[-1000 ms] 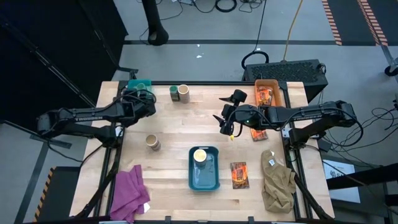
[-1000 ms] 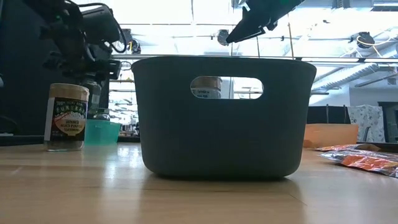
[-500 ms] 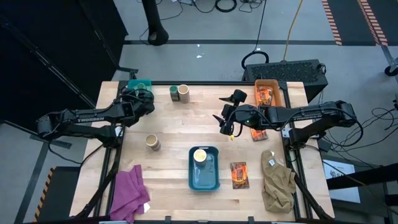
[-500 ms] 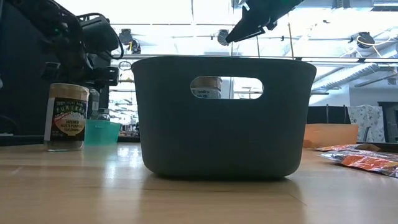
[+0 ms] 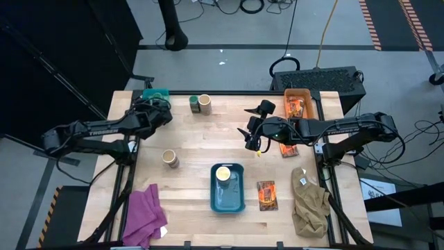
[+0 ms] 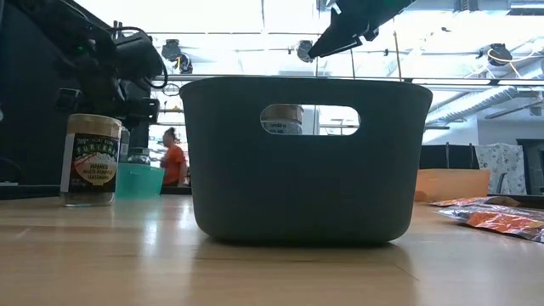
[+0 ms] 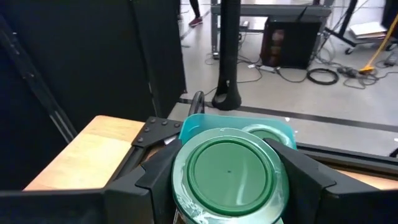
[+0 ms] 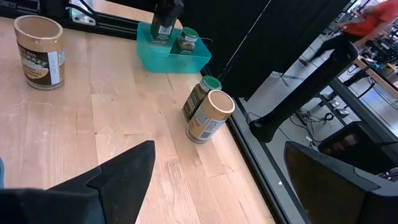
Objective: Sort spices by type
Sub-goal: Put the green seasoning bottle into the light blue bin
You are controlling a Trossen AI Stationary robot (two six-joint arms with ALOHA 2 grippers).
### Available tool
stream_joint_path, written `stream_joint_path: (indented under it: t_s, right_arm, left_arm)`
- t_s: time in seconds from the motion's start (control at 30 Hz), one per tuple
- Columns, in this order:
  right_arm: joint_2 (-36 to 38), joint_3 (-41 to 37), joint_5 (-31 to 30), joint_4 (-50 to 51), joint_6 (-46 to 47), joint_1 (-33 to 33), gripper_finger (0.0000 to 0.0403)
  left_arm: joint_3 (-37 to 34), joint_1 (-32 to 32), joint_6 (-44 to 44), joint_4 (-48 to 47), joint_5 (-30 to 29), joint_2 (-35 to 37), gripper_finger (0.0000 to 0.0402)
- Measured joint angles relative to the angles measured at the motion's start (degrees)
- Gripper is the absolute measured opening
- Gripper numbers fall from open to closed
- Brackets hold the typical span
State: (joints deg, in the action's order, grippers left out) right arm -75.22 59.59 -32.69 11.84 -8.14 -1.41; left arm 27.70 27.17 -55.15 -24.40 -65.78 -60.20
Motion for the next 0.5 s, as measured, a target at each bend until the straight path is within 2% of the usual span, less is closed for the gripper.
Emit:
stream_joint_path:
  t_s: [0.5]
  right_arm:
    - [-0.02, 0.0, 0.0, 0.03, -0.01, 0.0, 0.0338]
  left_arm:
    - [0.02, 2.71, -0.21, 1.68, 1.29, -6.37, 0.0204]
